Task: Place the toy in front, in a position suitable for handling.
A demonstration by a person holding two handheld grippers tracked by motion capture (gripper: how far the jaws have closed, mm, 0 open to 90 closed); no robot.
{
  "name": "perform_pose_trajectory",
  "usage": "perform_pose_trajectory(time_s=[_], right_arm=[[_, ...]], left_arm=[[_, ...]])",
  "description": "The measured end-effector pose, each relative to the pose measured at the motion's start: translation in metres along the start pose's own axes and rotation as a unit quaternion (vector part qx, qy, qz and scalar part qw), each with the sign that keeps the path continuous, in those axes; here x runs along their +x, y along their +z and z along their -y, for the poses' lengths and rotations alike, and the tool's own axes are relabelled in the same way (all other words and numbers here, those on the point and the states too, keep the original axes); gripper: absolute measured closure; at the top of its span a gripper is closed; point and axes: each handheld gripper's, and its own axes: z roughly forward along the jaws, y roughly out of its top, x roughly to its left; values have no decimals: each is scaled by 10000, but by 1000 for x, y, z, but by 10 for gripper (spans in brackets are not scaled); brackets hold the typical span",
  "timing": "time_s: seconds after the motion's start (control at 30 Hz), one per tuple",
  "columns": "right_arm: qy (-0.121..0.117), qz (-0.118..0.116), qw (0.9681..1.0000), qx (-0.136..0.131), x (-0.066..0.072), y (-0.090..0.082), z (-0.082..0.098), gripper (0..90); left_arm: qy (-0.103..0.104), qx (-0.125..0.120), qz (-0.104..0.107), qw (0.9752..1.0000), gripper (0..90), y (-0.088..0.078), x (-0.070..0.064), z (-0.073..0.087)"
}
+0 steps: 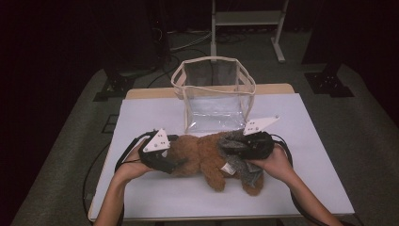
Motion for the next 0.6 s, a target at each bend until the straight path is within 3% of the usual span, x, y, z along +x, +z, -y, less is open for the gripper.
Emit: perform_pose_trajectory(time_s=[0.1, 0.37, 0.5, 0.6], right_arm=[[-30, -6, 10000, -56, 6, -4, 6, 697], [-8, 177, 9998, -136, 17, -21, 32, 698], [176, 312, 9993, 99, 17, -29, 56, 696], [457, 287, 9984, 196, 13, -35, 78, 696]], left_arm=[[85, 42, 138, 9999, 218, 3, -3, 4], [16, -26, 167, 9999, 243, 3, -4, 9], [23, 13, 135, 9999, 243, 4, -3, 9], [74, 5, 154, 9999, 243, 4, -4, 8]])
